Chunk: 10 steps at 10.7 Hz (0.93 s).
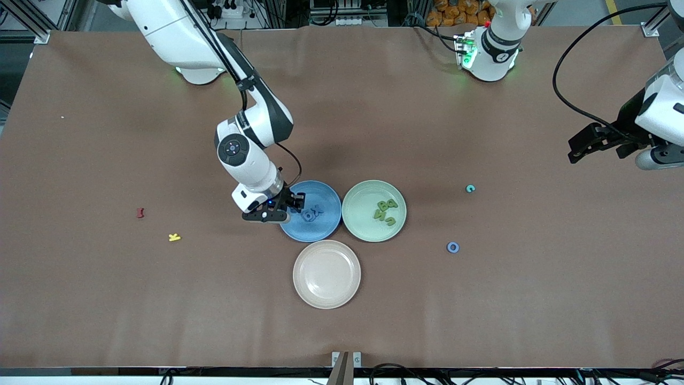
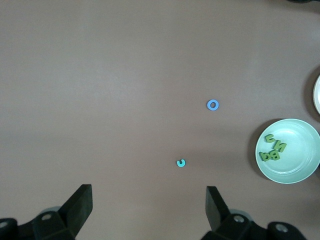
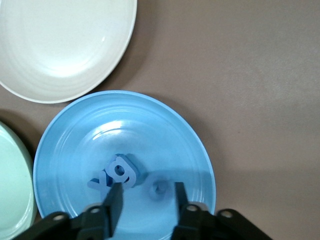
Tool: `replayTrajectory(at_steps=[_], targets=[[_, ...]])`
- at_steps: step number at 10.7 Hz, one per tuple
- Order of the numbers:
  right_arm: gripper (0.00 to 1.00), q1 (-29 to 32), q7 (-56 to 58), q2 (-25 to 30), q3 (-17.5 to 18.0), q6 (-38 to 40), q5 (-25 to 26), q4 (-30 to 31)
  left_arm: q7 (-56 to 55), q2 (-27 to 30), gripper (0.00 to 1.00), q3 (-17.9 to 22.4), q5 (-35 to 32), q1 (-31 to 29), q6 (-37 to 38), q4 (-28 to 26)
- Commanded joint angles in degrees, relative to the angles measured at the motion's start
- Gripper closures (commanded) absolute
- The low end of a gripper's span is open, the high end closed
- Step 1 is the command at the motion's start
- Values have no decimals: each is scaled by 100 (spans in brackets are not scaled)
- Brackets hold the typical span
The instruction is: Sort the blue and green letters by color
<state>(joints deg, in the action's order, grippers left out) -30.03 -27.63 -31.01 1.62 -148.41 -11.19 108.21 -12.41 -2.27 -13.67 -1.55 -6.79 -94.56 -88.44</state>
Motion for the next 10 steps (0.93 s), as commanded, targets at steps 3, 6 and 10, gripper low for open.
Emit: replayTrajectory(at_steps=[3,6,10], targets=[[0,513,108,156,-30,373,2,-265,19,60,0,-49,49,-42,61,-24],[0,1505,933,402,-30,945,430,-248,28,25,0,-48,41,-42,43,-24],[0,2597,1664,999,-47,1778,1083,-221,36,16,0,-48,40,-33,17,-24]])
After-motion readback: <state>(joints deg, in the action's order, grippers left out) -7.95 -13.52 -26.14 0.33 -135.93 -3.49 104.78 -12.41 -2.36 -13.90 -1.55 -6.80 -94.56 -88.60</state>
